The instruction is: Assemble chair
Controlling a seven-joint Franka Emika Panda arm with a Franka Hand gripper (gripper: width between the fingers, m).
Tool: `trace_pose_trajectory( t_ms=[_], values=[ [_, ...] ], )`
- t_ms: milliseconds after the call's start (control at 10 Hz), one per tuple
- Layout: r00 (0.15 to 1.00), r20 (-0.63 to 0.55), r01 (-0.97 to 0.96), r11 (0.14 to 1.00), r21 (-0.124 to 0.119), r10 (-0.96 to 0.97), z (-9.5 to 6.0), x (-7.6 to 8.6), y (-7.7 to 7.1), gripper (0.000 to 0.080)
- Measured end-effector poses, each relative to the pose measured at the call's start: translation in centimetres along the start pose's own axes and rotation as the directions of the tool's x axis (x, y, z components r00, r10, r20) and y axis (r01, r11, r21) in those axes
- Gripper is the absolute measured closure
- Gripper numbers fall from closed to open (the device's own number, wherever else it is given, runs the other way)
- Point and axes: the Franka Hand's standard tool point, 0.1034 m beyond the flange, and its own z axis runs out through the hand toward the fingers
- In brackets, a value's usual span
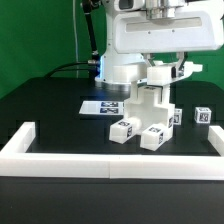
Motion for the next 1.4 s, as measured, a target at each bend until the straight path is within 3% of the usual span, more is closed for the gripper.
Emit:
trace_pose_trajectory(
  t_ms=[1400],
  values=[
    [0.999,-0.012,0.034,0.999,0.007,-0.034,0.10,0.22,0.31,0.0509]
  ],
)
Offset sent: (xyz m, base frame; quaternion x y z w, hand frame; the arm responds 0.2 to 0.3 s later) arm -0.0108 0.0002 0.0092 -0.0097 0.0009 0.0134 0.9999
